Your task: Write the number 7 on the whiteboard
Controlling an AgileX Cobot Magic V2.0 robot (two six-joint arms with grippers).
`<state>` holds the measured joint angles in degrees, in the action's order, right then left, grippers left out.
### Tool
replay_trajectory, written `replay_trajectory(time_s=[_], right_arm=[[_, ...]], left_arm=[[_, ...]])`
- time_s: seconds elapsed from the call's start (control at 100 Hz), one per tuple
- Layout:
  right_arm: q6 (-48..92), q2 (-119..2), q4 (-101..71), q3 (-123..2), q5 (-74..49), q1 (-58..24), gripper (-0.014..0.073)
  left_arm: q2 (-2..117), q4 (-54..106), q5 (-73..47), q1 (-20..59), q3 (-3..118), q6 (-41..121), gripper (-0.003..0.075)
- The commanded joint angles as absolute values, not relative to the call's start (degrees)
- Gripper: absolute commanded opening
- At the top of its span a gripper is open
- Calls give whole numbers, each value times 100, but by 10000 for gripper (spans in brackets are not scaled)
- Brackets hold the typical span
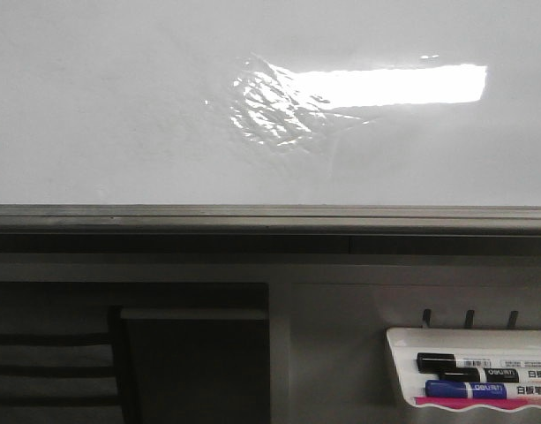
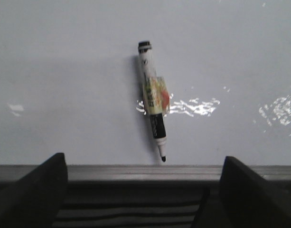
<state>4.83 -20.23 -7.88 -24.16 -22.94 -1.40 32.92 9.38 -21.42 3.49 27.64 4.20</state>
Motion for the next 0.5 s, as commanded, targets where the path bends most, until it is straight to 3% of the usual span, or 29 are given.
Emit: replay_trajectory(time_s=[0.0, 0.49], right_arm=[[495, -2103, -806, -2630, -1764, -108, 666], [495, -2103, -806, -2630, -1714, -108, 666]], left_arm=[[3826, 1028, -1725, 343, 3075, 426, 598], [6735, 1358, -1966, 343, 4388, 426, 598]])
